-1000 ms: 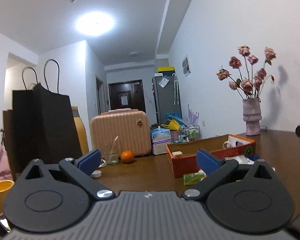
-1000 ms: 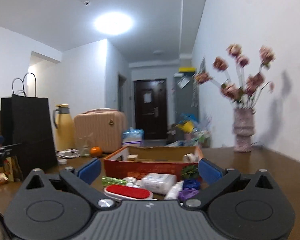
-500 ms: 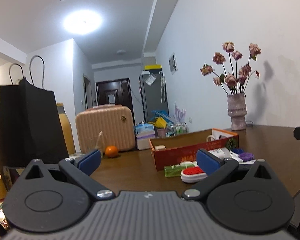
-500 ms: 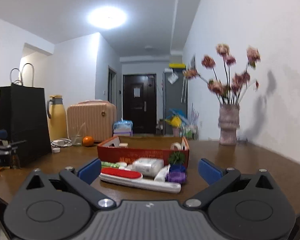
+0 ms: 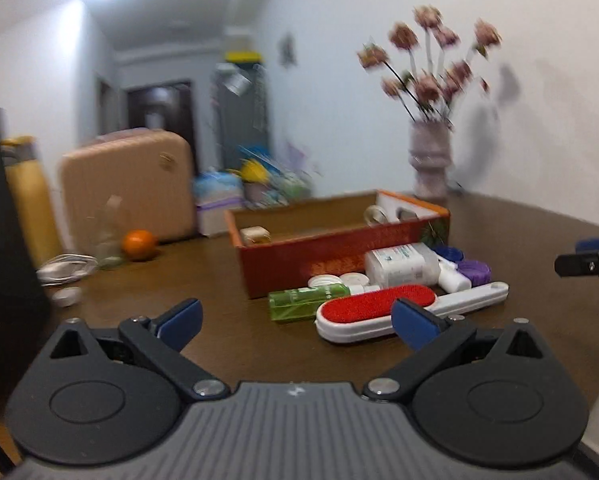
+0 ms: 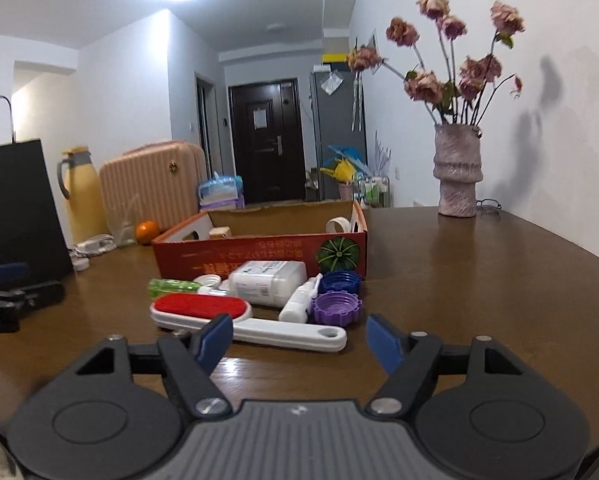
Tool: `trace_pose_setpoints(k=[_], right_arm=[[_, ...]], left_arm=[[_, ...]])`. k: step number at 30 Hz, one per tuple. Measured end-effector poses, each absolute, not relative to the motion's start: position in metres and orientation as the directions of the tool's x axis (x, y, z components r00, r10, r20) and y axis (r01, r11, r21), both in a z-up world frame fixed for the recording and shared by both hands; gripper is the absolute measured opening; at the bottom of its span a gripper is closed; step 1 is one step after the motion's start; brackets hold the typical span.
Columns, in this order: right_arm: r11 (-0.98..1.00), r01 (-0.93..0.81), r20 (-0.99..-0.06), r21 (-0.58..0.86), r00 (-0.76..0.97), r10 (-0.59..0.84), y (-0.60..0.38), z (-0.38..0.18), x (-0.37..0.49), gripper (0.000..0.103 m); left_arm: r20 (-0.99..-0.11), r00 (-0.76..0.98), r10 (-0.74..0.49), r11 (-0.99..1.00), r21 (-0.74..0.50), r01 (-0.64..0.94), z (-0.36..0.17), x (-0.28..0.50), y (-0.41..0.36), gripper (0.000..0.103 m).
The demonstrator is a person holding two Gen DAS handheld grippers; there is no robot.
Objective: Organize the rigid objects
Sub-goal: 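Withdraw both grippers from the box back toward the items, then grasp the green spray bottle with the left gripper while the right gripper grasps the purple cap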
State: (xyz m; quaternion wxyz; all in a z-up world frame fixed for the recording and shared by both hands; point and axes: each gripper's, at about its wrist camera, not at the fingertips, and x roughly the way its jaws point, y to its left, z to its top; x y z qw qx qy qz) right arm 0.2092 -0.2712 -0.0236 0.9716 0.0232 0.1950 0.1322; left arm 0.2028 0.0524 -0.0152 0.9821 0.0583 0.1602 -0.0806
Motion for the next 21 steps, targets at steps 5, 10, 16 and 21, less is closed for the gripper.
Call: trace_pose_setpoints(k=[5, 10, 16, 21], right_arm=[[0.957, -0.286, -0.403, 0.05, 0.871, 0.281, -0.262, -0.026, 0.251, 0.073], [0.958, -0.285, -0.462, 0.039, 0.845, 0.27, -0.259, -0.037, 0.306, 0.072], [0.962, -0.272, -0.543, 0.021, 0.805, 0.239, -0.258, -0.052, 0.357, 0.063], [0.963, -0.269, -0.572, 0.006, 0.789, 0.224, -0.262, -0.066, 0.37, 0.062]], left_arm=[[-0.378, 0.9, -0.216, 0.952, 0.122, 0.28, -0.018, 0.283, 0.06, 0.088], [-0.429, 0.827, -0.363, 0.893, 0.091, 0.44, -0.031, 0.345, 0.058, 0.087], [-0.541, 0.698, -0.469, 0.843, -0.038, 0.537, -0.05, 0.394, 0.068, 0.072], [-0.562, 0.634, -0.531, 0.804, -0.098, 0.586, -0.052, 0.394, 0.078, 0.059]])
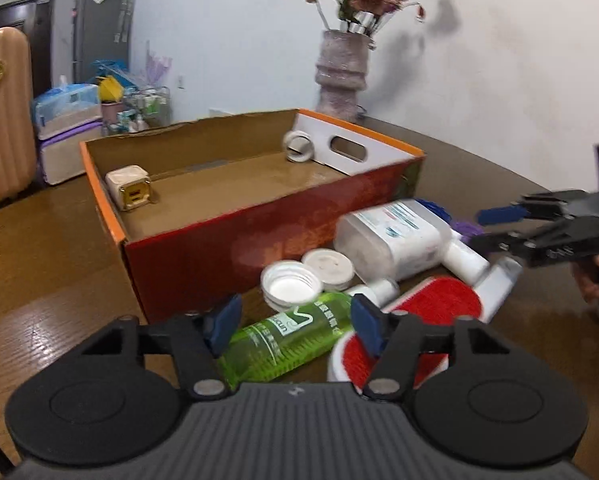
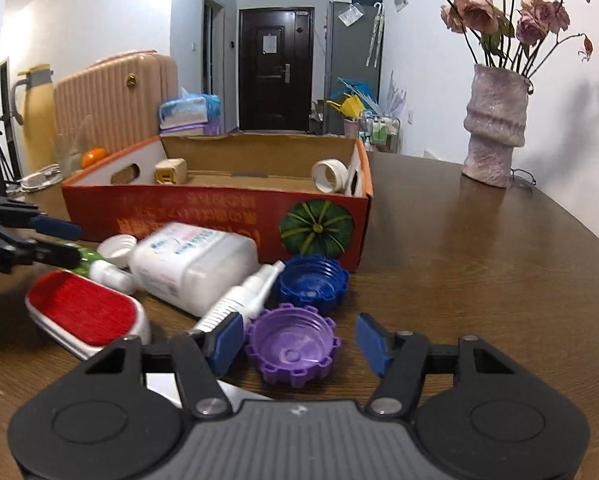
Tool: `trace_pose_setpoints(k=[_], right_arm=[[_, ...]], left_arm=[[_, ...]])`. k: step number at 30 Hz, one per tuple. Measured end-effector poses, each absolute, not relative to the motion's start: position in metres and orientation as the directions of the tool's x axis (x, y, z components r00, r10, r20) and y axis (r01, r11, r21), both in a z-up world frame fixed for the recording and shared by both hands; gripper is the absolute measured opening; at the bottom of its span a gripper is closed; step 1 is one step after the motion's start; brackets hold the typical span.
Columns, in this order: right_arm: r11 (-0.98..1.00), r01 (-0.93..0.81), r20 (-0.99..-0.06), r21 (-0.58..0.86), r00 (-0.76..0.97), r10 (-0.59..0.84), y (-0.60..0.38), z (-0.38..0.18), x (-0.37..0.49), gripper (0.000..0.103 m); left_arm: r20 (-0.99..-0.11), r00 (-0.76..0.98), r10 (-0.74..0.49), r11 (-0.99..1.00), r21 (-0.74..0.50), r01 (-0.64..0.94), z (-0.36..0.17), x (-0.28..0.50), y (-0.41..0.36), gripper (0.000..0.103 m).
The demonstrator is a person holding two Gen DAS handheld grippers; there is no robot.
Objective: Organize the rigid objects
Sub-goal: 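Grasp the green spray bottle with the left gripper while the right gripper grasps the purple cap, then release the spray bottle into the box while the right gripper releases the purple cap there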
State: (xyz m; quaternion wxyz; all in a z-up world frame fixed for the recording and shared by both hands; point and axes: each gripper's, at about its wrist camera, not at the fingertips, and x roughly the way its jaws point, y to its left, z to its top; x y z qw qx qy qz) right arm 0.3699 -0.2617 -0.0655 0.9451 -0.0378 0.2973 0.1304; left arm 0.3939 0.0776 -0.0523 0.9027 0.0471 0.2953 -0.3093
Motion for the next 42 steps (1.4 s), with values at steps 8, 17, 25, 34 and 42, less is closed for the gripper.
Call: trace_pose_setpoints(k=[8, 17, 25, 34, 42], right_arm=[[0.963, -0.268, -0.593, 0.033, 0.771, 0.234, -0.268, -0.075, 0.381, 0.058], [0.962, -0.264, -0.598, 0.072, 0.76, 0.253, -0.276, -0.076, 0.383, 0.02], [0.967, -0.239, -0.57, 0.093, 0.783, 0.249, -0.284, -0.072, 0.373, 0.019], [0.963, -0.245, -0.451, 0.112, 0.851, 0.269, -0.277, -0.036, 0.299, 0.019], [0.922, -0.345, -0.337, 0.178, 0.859, 0.386, -0.243, -0.008, 0.215, 0.019]], left_arm=[[-0.596, 0.558, -0.578, 0.77, -0.172, 0.614, -0.051, 0.385, 0.076, 0.054], [-0.696, 0.516, -0.499, 0.753, -0.054, 0.656, -0.055, 0.387, 0.045, 0.037], [-0.655, 0.654, -0.379, 0.854, 0.025, 0.52, -0.049, 0.333, 0.052, 0.031], [-0.443, 0.861, -0.251, 0.963, -0.024, 0.269, -0.009, 0.234, 0.048, 0.031], [-0.241, 0.965, -0.101, 0.993, -0.081, 0.084, 0.012, 0.145, 0.03, 0.031]])
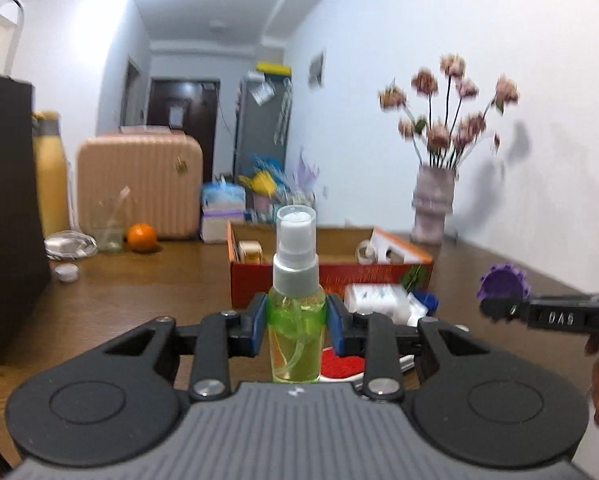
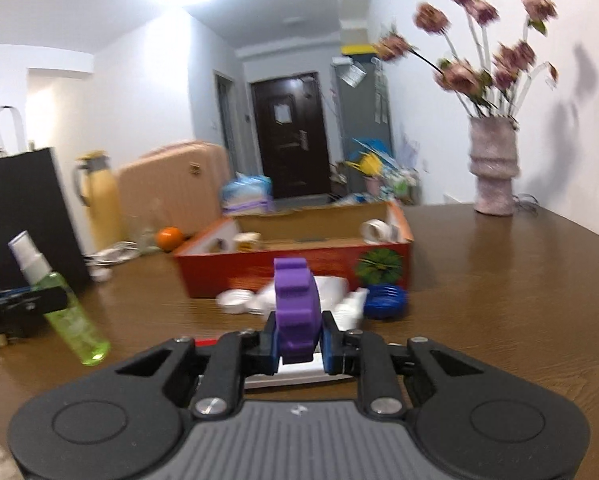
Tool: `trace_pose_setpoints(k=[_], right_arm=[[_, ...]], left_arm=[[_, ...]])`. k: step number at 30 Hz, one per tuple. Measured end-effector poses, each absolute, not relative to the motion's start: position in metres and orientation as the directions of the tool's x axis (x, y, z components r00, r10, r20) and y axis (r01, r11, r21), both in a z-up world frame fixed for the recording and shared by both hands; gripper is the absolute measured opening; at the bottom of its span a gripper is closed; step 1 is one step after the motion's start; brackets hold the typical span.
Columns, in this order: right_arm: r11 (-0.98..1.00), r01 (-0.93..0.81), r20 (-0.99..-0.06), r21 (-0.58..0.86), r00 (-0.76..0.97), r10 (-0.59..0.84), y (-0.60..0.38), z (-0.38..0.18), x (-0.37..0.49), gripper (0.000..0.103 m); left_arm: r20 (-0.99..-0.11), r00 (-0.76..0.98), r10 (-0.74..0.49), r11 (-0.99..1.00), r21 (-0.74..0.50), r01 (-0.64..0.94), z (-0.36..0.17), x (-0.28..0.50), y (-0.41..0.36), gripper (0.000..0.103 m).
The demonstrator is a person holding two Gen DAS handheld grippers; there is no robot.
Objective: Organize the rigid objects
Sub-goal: 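Release the spray bottle into the box while the right gripper releases the purple cap there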
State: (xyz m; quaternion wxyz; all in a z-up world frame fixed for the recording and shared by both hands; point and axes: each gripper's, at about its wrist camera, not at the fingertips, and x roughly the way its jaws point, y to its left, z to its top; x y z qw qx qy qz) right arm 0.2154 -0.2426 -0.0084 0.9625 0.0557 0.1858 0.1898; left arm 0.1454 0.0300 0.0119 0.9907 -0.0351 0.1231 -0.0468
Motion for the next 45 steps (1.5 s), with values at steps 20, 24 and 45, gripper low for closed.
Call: trace_pose_setpoints(k=[20, 24, 45], right_arm=[[0.905, -0.376, -0.192, 0.198, 0.891, 0.412, -0.237, 0.019, 0.137, 0.019], [0.91, -0.37, -0.204, 0.187, 0.891, 0.405, -0.236, 0.019, 0.169, 0.019], [0.841, -0.424, -0.577, 0.336, 0.614, 0.539, -0.217, 0.019, 0.572, 0.019]], left_arm=[[-0.108, 0.991, -0.076, 0.997, -0.026, 0.074, 0.032, 0.079, 0.013, 0.031], [-0.105, 0.993, -0.046, 0.999, -0.009, 0.046, 0.035, 0.112, 0.013, 0.031], [-0.595, 0.799, -0.09, 0.987, 0.055, 0.152, 0.042, 0.503, 0.027, 0.031]])
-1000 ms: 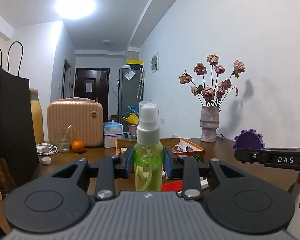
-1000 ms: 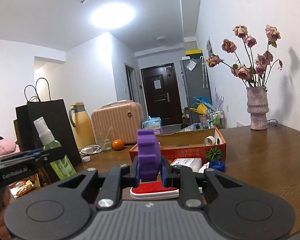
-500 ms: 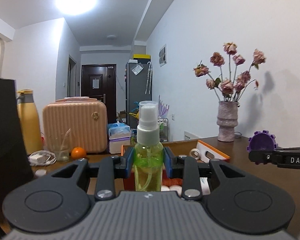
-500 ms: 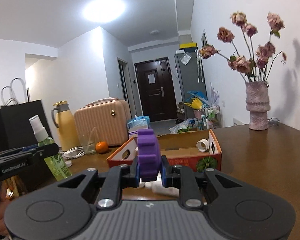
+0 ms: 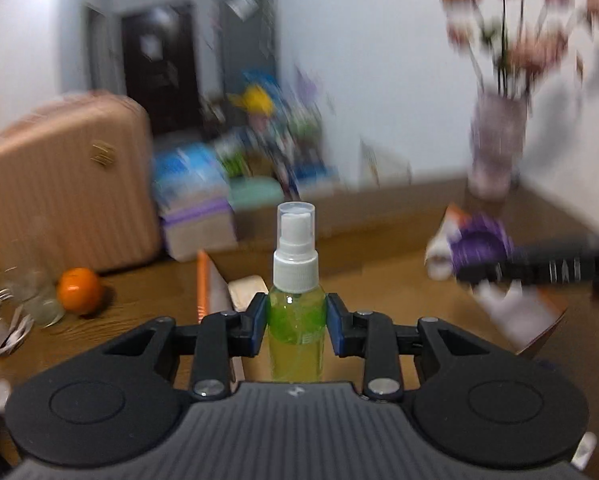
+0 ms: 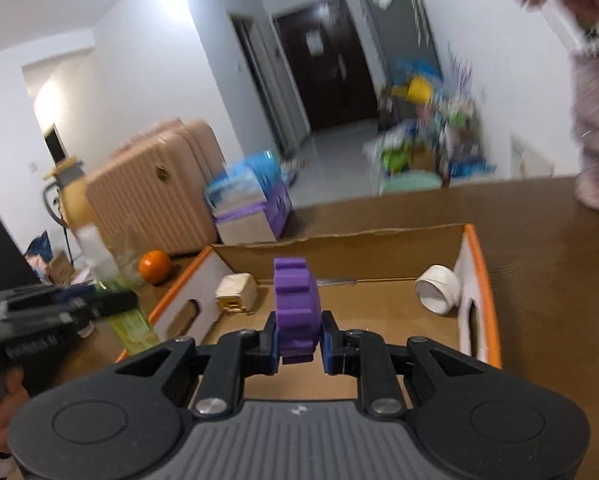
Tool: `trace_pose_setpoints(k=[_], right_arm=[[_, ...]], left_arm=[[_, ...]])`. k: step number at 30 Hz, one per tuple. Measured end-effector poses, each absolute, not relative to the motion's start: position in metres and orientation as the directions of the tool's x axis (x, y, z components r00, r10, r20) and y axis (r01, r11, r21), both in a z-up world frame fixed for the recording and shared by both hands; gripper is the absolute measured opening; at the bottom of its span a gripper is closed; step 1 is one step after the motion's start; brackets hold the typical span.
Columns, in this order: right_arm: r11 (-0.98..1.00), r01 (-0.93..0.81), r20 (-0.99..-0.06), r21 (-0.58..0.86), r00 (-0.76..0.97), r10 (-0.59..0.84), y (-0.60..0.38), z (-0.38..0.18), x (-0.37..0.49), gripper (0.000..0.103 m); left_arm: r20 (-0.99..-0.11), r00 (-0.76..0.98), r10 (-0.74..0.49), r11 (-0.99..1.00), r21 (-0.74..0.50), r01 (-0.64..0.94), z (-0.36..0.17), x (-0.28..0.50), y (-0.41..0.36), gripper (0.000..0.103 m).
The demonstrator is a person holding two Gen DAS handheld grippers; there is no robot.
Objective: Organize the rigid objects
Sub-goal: 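Release the spray bottle into the box while the right gripper releases the purple cap there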
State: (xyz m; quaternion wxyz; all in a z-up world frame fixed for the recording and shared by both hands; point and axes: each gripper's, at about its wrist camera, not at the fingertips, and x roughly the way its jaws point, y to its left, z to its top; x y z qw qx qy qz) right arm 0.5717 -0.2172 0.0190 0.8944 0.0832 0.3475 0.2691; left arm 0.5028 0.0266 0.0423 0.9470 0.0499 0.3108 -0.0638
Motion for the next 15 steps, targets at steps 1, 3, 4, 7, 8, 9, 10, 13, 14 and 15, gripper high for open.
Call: trace_pose_setpoints(k=[1, 3, 4, 7, 8, 9, 10, 13, 14, 15], right_arm=[[0.845, -0.423, -0.598, 0.328, 0.599, 0.532, -0.213, 0.013, 0.586, 0.019], [0.844, -0.408, -0.639, 0.35, 0.555, 0.533, -0.205, -0.001, 0.618, 0.019], [0.843, -0.398, -0.654, 0.363, 0.536, 0.534, -0.202, -0.008, 0.629, 0.019], [0.86, -0.353, -0.705, 0.37, 0.497, 0.507, -0.195, -0.032, 0.661, 0.021], [0.879, -0.33, -0.725, 0.343, 0.502, 0.471, -0.194, -0.038, 0.669, 0.032], [0.901, -0.302, -0.744, 0.311, 0.512, 0.428, -0.191, -0.044, 0.673, 0.039], [0.915, -0.26, -0.772, 0.307, 0.495, 0.4, -0.192, -0.048, 0.679, 0.056], [0.913, -0.229, -0.766, 0.338, 0.496, 0.408, -0.196, -0.05, 0.679, 0.061], [0.911, -0.234, -0.763, 0.339, 0.498, 0.412, -0.196, -0.05, 0.679, 0.062], [0.911, -0.236, -0.758, 0.338, 0.506, 0.412, -0.197, -0.049, 0.678, 0.063]], left_arm=[[-0.642, 0.763, -0.077, 0.985, 0.068, 0.156, 0.033, 0.525, 0.027, 0.031], [-0.714, 0.697, -0.067, 0.984, 0.07, 0.166, 0.016, 0.561, 0.028, 0.031], [-0.739, 0.671, -0.065, 0.984, 0.065, 0.167, 0.007, 0.577, 0.028, 0.032], [-0.763, 0.641, -0.08, 0.98, 0.056, 0.189, -0.007, 0.605, 0.029, 0.032], [-0.77, 0.632, -0.091, 0.98, 0.042, 0.192, -0.011, 0.612, 0.028, 0.036], [-0.775, 0.626, -0.092, 0.981, 0.037, 0.191, -0.017, 0.618, 0.027, 0.047], [-0.775, 0.627, -0.074, 0.983, 0.048, 0.176, -0.022, 0.622, 0.026, 0.052], [-0.744, 0.666, -0.059, 0.981, 0.082, 0.178, -0.02, 0.621, 0.019, 0.076], [-0.744, 0.666, -0.05, 0.978, 0.098, 0.183, -0.021, 0.621, 0.016, 0.076], [-0.752, 0.658, -0.041, 0.977, 0.109, 0.185, -0.023, 0.622, 0.014, 0.075]])
